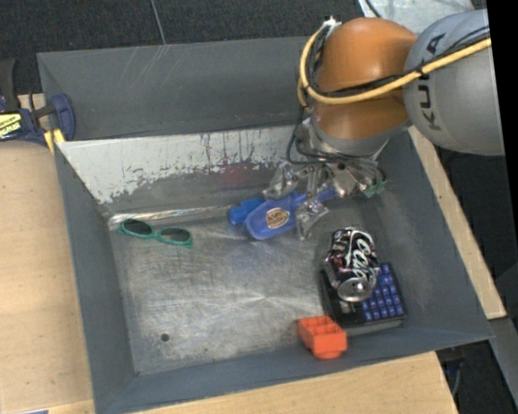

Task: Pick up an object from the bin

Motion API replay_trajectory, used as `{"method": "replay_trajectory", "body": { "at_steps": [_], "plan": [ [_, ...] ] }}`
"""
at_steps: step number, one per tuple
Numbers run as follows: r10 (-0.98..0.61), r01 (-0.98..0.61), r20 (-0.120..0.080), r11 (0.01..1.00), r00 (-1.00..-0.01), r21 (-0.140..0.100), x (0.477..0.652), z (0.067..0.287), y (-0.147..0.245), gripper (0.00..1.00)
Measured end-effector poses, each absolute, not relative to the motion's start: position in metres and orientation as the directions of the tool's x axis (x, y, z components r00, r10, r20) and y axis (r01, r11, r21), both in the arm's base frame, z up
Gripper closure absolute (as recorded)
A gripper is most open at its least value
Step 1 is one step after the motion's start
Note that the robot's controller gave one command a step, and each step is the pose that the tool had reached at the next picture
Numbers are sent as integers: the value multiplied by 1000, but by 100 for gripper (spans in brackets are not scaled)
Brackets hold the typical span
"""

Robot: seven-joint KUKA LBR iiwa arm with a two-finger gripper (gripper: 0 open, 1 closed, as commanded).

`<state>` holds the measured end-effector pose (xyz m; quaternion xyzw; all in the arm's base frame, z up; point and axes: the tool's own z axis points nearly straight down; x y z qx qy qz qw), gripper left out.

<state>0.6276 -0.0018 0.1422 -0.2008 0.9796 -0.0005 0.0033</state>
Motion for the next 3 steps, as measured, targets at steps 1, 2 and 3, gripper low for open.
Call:
{"method": "replay_trajectory", "body": {
  "at_steps": [1, 2, 3],
  "plan": [
    [-393, -393, -8, 920, -920, -3, 628, 151, -2, 100],
    [-392, -392, -7, 920, -920, -3, 628, 156, -2, 100],
    [-392, -392, -7, 920, -920, -2, 628, 160, -2, 100]
  ]
}}
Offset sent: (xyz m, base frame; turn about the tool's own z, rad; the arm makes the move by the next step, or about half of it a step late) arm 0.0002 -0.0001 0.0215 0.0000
